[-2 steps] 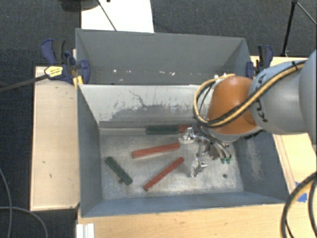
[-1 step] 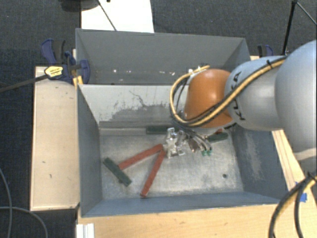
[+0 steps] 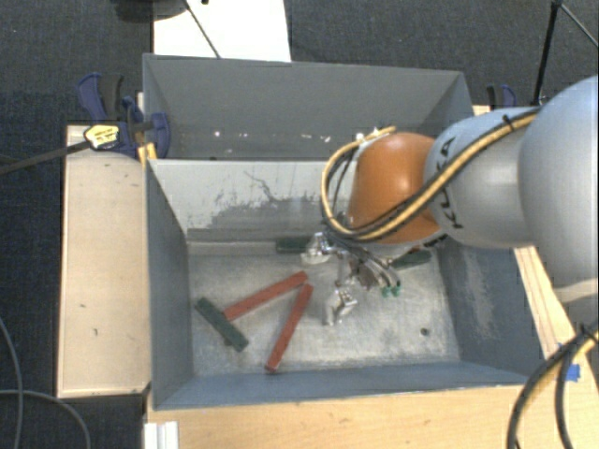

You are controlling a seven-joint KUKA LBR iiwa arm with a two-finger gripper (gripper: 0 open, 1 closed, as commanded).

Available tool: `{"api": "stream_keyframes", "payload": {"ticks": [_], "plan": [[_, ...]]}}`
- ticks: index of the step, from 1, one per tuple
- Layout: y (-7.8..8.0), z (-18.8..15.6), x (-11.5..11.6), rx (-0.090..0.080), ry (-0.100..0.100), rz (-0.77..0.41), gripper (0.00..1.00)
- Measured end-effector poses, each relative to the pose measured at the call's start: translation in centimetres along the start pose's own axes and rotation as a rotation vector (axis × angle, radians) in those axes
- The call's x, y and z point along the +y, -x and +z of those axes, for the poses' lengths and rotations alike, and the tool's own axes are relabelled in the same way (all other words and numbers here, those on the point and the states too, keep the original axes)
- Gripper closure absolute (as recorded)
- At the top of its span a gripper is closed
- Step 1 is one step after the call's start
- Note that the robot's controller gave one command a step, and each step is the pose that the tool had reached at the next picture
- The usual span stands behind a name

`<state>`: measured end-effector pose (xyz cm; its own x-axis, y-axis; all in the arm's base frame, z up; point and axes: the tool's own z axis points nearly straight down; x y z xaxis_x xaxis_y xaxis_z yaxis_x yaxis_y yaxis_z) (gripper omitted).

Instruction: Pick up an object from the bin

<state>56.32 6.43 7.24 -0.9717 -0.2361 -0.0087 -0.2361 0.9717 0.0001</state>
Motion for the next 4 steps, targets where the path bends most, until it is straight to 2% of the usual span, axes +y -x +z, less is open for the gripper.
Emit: {"api": "stream_keyframes", "payload": {"ticks": [1,2,3,4], "plan": [[0.0,0.0,0.0,0.0,0.0,0.0,0.0],[1.3,-0.1,8.1,-0.006,0.001,-0.243,1.0],[1.3,-0.1,8.1,-0.006,0.001,-0.242,1.0],[1.1,-19.7,6.9,0.008,0.001,-0.214,1.0]]}}
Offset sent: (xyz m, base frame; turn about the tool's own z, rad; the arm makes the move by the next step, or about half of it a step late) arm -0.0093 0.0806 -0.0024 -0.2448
